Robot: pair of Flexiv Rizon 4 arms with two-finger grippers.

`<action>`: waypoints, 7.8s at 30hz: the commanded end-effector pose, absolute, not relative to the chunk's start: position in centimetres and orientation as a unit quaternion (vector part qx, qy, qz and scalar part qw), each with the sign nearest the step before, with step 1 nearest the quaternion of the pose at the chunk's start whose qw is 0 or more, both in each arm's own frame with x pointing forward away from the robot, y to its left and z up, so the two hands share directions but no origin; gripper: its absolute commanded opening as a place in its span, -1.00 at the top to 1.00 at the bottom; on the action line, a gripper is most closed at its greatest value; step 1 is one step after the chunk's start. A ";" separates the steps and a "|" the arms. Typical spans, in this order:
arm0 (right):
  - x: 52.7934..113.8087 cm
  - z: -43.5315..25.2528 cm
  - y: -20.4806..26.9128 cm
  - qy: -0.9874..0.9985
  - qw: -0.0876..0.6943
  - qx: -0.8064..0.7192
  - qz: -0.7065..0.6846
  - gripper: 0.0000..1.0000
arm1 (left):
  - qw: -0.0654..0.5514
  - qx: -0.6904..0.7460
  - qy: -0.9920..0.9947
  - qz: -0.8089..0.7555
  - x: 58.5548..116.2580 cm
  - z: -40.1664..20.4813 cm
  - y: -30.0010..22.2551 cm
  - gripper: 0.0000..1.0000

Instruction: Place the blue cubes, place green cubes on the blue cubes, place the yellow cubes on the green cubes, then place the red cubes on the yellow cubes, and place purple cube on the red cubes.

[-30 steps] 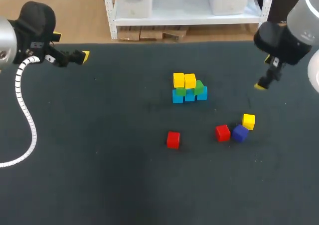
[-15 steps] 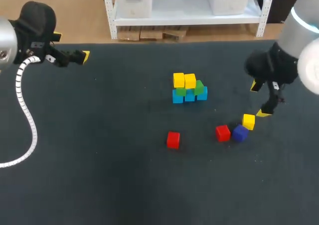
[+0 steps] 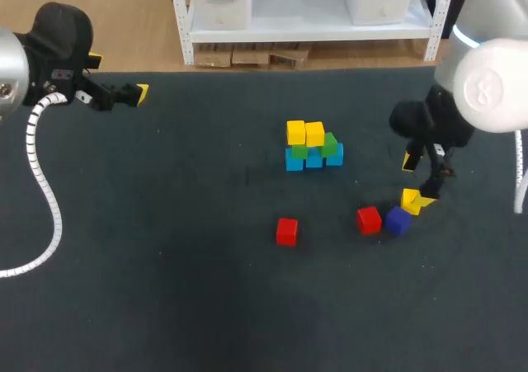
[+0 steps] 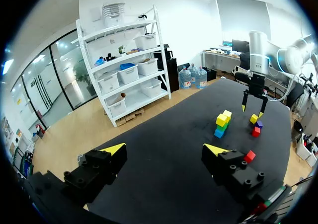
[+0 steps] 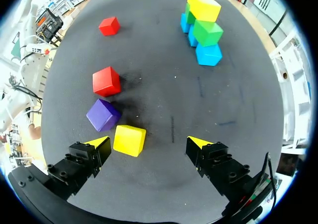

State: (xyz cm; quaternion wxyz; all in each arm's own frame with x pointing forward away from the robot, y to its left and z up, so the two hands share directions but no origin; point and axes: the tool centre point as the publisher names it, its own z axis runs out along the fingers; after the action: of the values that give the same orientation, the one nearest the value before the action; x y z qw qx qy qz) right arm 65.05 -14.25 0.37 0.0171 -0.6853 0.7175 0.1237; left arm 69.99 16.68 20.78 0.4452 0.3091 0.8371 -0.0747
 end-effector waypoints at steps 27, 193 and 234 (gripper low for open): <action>66.2 1.9 -13.3 0.729 0.025 -0.682 0.060 1.00 | 0.446 0.313 0.834 -0.082 70.1 20.7 17.1 -1.00; 74.5 5.3 -1.8 0.700 0.055 -0.711 0.026 -1.00 | 0.446 0.313 0.834 -0.082 70.1 20.7 17.1 -1.00; 63.2 3.5 -6.0 0.721 0.091 -0.687 0.013 -1.00 | 0.446 0.313 0.834 -0.082 70.1 20.7 17.1 -1.00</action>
State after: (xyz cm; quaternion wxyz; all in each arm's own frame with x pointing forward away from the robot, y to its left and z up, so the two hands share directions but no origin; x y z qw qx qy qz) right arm 63.48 -6.07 4.01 0.0719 -0.6890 0.7203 0.0350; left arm 70.00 16.66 20.75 0.4455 0.3086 0.8371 -0.0743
